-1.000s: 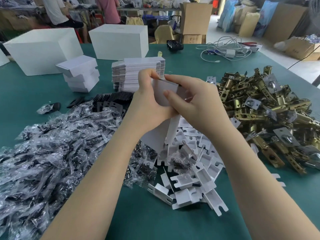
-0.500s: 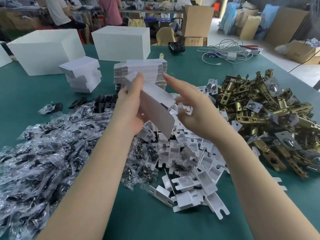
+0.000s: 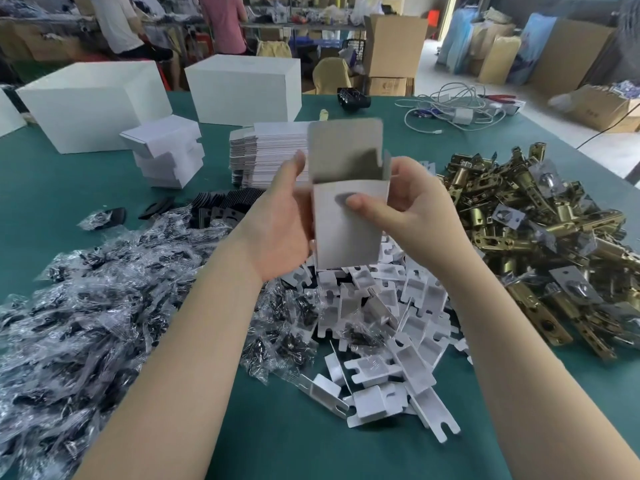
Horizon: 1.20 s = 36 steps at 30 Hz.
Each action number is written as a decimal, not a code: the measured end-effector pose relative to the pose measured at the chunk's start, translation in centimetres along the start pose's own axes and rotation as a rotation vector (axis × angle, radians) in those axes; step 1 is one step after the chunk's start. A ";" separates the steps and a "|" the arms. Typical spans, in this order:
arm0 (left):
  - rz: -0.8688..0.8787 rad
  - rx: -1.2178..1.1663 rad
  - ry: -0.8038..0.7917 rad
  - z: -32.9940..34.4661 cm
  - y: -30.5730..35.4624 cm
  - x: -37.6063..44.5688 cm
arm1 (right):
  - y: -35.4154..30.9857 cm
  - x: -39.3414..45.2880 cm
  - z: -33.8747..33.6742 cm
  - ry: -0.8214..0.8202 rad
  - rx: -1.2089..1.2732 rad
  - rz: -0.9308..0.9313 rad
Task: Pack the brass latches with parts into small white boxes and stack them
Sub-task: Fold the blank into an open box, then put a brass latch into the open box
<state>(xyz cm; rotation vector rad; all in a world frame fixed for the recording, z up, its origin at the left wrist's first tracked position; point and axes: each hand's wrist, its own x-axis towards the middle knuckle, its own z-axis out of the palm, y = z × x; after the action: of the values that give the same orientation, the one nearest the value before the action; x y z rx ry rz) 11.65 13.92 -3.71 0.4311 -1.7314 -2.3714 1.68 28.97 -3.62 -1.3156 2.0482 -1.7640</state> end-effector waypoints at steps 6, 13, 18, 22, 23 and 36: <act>0.379 0.447 0.118 0.8 -1.7 0.5 | 2.2 0.1 0.0 0.171 0.019 0.046; 0.479 0.822 0.135 -0.3 -2.2 0.8 | 3.7 -0.2 -0.4 0.033 -0.167 0.008; 0.439 0.822 0.094 -1.5 -1.9 0.7 | 3.3 0.2 -2.0 0.055 0.025 0.103; 0.440 0.816 0.098 -1.6 -1.8 0.7 | 4.0 0.4 -6.6 0.401 -0.377 0.220; 0.443 0.827 0.121 -1.6 -1.7 0.7 | 4.4 0.4 -8.0 0.417 -0.518 0.273; 0.449 0.889 0.106 -1.5 -1.2 0.5 | 9.2 5.9 -13.4 0.034 -1.600 0.166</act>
<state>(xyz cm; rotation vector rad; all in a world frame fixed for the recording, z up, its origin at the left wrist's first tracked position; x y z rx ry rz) 11.68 12.76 -5.36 0.2200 -2.4279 -1.1775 -14.70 34.28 -4.90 -1.0839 3.4323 0.2949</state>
